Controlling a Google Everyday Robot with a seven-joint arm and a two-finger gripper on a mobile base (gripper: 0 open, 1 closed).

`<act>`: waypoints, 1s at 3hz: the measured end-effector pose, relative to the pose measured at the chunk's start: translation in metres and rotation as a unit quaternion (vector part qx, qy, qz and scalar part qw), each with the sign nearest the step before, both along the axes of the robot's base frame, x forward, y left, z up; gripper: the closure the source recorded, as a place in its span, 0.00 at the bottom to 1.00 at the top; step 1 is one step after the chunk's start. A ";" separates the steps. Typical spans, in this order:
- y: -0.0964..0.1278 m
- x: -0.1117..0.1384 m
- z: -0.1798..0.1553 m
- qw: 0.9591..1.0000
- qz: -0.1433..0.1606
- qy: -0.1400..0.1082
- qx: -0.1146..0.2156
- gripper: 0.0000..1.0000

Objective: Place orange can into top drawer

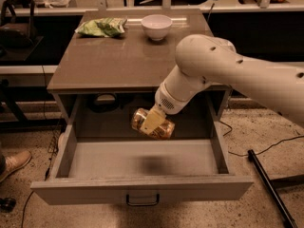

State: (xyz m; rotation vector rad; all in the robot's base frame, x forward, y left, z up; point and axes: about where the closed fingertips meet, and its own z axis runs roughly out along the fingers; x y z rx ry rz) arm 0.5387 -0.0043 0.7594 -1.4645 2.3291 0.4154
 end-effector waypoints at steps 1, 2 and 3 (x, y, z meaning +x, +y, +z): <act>-0.013 0.006 -0.030 0.999 -0.049 -0.001 0.018 1.00; -0.016 0.016 -0.058 0.996 -0.078 0.004 0.042 0.82; -0.014 0.026 -0.079 0.994 -0.097 0.008 0.056 0.59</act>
Offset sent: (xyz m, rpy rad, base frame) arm 0.0299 -0.0223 -0.0928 0.1440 0.0255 -0.2339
